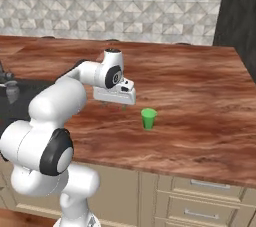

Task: Pick the jug and cup and place them in the sink. Then turn on the water.

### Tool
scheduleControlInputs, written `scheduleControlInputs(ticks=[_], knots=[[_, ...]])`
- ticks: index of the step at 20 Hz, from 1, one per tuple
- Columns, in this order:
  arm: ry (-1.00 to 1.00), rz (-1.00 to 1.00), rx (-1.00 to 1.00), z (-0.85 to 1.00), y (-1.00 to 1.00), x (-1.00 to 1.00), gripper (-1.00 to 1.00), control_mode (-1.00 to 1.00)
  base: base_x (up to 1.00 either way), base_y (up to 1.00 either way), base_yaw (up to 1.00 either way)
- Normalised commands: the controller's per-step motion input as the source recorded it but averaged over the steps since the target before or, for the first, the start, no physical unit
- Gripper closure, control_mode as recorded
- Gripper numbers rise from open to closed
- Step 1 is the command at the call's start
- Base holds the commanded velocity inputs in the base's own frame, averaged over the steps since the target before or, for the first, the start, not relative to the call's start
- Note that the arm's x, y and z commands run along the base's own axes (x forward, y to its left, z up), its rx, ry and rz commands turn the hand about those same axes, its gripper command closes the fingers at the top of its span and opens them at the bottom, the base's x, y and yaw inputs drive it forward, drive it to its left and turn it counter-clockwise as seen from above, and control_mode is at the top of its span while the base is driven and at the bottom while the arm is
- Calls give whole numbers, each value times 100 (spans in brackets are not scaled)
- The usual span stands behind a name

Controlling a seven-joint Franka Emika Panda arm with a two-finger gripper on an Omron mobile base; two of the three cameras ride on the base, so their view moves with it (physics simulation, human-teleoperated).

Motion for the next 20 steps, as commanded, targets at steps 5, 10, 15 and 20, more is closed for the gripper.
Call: scheduleControlInputs(ticks=[5,10,15,20], knots=[[0,0,0,0,0,0,-100,100,0,-74,0],[0,0,0,0,0,0,-100,100,0,-67,0],[0,0,0,0,0,0,-100,100,0,-57,0],[0,0,0,0,0,0,-100,100,20,-14,0]])
